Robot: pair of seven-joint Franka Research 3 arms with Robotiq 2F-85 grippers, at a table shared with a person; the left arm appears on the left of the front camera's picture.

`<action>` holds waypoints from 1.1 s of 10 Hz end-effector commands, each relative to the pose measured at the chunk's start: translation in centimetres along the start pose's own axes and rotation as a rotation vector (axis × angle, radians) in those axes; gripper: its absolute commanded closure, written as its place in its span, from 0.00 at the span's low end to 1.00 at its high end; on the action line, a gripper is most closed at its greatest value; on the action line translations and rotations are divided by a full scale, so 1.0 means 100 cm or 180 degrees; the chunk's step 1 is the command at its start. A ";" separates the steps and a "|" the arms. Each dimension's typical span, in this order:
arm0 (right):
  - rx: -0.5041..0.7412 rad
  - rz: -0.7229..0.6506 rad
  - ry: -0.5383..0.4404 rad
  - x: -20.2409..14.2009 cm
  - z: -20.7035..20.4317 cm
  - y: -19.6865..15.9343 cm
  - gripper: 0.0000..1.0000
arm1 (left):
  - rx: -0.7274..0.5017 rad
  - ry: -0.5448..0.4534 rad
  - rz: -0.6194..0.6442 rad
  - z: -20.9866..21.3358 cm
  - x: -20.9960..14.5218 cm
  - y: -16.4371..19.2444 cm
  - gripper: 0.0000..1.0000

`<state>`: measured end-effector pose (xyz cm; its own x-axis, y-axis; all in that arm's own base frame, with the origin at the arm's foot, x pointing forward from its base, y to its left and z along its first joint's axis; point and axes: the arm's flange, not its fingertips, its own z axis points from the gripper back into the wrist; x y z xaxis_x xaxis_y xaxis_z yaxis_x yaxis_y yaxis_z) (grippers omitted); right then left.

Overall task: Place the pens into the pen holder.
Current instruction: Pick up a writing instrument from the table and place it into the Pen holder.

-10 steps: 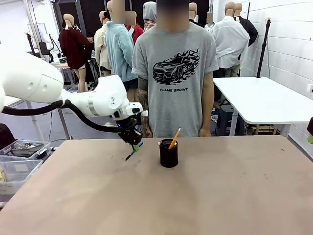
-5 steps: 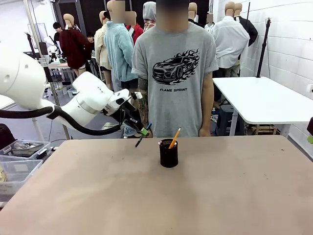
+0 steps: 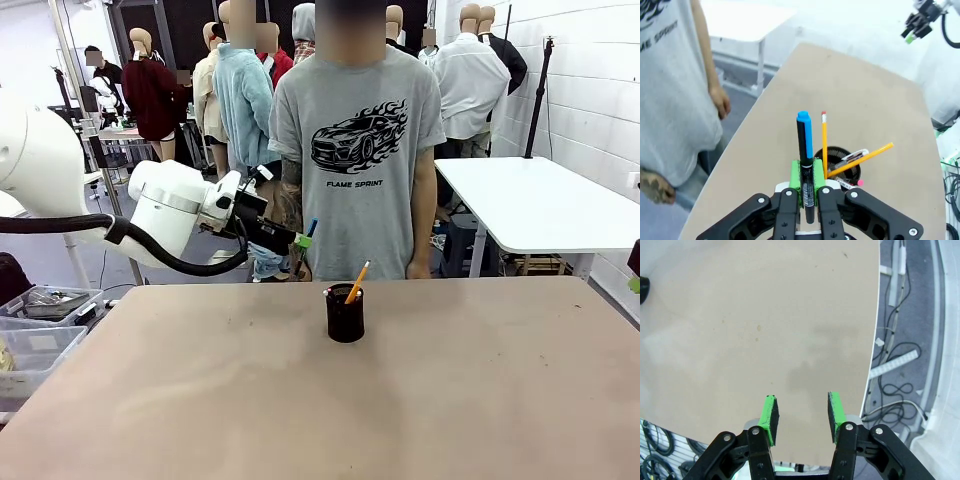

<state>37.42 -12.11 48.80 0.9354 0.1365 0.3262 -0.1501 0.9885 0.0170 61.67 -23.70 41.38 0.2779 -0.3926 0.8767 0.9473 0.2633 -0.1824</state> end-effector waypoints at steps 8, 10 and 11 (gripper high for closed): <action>-0.0095 -0.0036 0.0043 0.001 -0.001 0.002 0.48 | -0.0861 -0.0657 -0.0828 -0.093 -0.010 0.014 1.00; -0.0095 -0.0036 0.0043 0.001 -0.001 0.002 0.48 | -0.0963 -0.0683 -0.0760 -0.092 -0.017 0.010 1.00; -0.0095 -0.0036 0.0043 0.001 -0.001 0.002 0.48 | -0.0989 -0.0741 -0.0748 -0.087 -0.021 0.008 1.00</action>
<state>37.42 -12.10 48.80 0.9353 0.1367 0.3263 -0.1503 0.9885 0.0169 63.21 -31.26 34.79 0.0401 -0.2030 0.9784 0.9952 -0.0793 -0.0572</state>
